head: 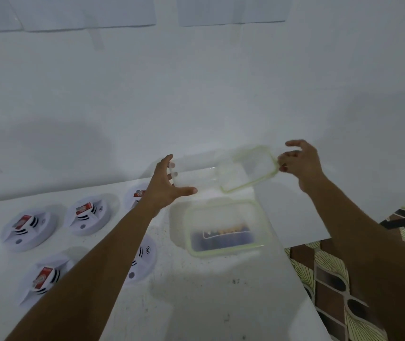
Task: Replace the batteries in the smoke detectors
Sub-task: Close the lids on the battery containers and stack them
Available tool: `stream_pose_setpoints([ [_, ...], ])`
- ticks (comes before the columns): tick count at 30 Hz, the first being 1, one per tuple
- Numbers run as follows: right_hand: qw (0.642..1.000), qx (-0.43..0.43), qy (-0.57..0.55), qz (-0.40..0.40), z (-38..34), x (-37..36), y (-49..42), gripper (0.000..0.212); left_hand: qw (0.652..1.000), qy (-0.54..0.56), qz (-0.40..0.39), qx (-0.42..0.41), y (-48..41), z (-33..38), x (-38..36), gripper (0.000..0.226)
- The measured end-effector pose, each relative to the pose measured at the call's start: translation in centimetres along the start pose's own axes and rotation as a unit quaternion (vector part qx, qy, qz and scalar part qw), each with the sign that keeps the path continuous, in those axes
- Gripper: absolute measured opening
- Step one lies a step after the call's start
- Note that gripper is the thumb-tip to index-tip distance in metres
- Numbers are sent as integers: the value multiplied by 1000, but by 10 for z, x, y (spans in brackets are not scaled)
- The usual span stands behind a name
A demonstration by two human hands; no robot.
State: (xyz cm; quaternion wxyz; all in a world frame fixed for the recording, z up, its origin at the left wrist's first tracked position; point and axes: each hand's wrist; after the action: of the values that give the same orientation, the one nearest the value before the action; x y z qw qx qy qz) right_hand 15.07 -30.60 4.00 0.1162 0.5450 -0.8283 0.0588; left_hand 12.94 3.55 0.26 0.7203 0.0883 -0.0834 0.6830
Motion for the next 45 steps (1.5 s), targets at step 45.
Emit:
stream_pose_setpoints([
  [45, 979, 141, 116, -92, -1, -64, 60, 32, 971, -192, 71, -121, 31, 10, -3, 51],
])
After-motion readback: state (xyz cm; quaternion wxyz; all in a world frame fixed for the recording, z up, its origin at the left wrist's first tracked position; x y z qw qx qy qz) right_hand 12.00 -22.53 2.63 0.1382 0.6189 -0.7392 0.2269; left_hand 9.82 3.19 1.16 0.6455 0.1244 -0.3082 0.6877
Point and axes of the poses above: each hand's wrist, its own y-axis away from the middle knuckle, its own x-axis out of the back of the hand, z = x × y, and after that the axes turned 3 degrees about y, right-handed
